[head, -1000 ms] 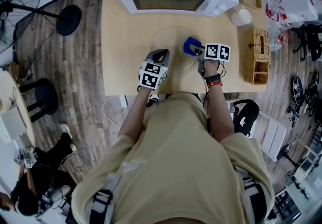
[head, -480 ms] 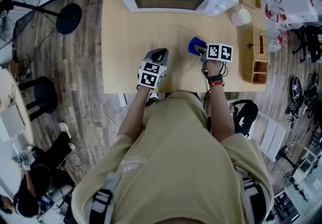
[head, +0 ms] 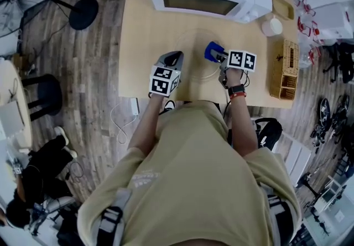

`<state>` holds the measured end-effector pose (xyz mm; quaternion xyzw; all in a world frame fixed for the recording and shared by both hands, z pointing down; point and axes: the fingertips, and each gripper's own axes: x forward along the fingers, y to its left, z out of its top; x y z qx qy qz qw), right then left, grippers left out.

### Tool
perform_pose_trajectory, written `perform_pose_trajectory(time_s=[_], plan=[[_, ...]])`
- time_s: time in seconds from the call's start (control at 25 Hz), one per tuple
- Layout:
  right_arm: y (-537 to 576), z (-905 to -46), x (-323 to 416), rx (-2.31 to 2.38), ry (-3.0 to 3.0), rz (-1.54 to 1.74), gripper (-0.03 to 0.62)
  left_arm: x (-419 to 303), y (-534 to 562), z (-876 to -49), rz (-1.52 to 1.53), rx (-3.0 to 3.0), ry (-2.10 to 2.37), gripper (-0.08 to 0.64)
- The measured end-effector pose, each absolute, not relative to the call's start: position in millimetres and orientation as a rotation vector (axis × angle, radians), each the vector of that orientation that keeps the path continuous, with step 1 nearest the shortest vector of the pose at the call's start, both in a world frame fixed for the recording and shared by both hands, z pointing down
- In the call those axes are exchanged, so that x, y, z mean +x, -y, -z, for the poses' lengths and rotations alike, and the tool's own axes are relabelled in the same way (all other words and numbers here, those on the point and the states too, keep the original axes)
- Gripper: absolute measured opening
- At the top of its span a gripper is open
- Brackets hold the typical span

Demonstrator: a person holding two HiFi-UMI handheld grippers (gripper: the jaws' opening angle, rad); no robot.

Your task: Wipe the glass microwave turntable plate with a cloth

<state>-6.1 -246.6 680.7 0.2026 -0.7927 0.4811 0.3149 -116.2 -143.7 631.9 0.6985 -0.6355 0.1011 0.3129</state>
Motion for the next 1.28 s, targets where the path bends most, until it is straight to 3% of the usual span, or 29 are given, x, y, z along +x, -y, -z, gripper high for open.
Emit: perform_pose_trajectory(time_s=[0.52, 1.28], plan=[[159, -676, -120, 0.143, 2.089, -1.261, 0.135, -177, 109, -630, -0.219, 1.690, 1.816, 0.018], [144, -702, -129, 0.149, 2.028, -1.067, 0.135, -180, 109, -640, -0.225, 1.684, 1.802, 0.018]])
